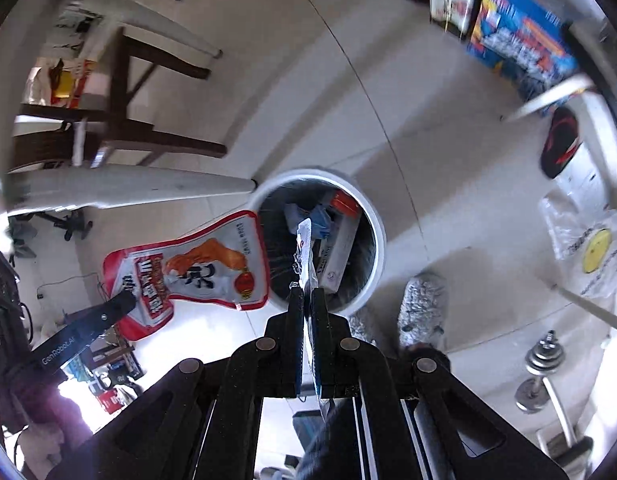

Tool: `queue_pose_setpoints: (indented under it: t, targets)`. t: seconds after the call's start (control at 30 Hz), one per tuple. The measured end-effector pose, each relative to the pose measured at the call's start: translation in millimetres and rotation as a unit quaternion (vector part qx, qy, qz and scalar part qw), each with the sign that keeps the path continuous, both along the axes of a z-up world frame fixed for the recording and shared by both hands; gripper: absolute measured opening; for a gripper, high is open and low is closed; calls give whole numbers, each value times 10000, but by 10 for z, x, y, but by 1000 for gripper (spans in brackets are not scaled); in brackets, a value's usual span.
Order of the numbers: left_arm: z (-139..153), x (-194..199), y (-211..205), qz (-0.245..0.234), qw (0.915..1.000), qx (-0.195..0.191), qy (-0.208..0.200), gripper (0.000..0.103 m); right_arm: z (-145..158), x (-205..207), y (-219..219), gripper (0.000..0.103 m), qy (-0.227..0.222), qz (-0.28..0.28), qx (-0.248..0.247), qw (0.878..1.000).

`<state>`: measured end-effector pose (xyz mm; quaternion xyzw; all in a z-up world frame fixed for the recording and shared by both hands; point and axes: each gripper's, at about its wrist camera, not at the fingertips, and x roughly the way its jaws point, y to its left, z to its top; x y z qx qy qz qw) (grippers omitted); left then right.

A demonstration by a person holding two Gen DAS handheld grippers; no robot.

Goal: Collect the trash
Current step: 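Open both tools to drop the snack bag and foil pack in, then raise both tools back over the table toward the rice bag and medicine box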

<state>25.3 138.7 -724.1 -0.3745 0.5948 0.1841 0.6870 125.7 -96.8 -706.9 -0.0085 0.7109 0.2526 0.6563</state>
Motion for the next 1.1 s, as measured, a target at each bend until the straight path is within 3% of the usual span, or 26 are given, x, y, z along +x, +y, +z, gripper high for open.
queue_pose_setpoints:
  t: [0.13,0.17,0.2,0.23,0.3,0.33,0.37,0.4,0.43,0.5,0.57,0.83,1.1]
  targets:
    - [-549,183,5,-372,9990,-206,164,11,-739,119,110,4,296,-70,36,9995]
    - [-634,210,-2,-443,9986,-186,242,16,-923,147,157,4,387,-21,6,9993]
    - [-694,224,-5,-516,9982,-154,279,37,-1055,164,186,4,455,-27,-11,9990]
    - [-727,232,-4,-538,9981,-77,283,69,-1192,173,201,5,488,-75,-10,9988]
    - [-729,210,9,-512,9982,146,281,85,-1393,191,248,20,493,-43,-106,9987]
    - [-732,193,6,-525,9978,230,323,85,-1470,195,261,36,472,-42,-169,9987]
    - [-732,156,8,-505,9976,329,349,87,-1512,193,251,46,430,-50,-230,9988]
    - [-722,118,10,-486,9971,419,404,98,-1548,192,244,48,387,-34,-287,9988]
    - [-717,75,25,-476,9967,485,449,103,-1570,189,231,54,326,12,-382,9987]
    - [-699,-8,34,-482,9951,671,537,103,-1557,168,199,73,105,120,-620,9979]
    - [-645,-77,19,-505,9934,848,591,103,-1510,127,194,101,-164,294,-923,9952]
    - [-422,-235,-87,-473,9917,1061,544,103,-1225,-60,299,103,-877,812,-1514,9812]
    - [-35,-405,-213,-307,9938,982,418,103,-799,-269,295,103,-980,985,-1388,9805]
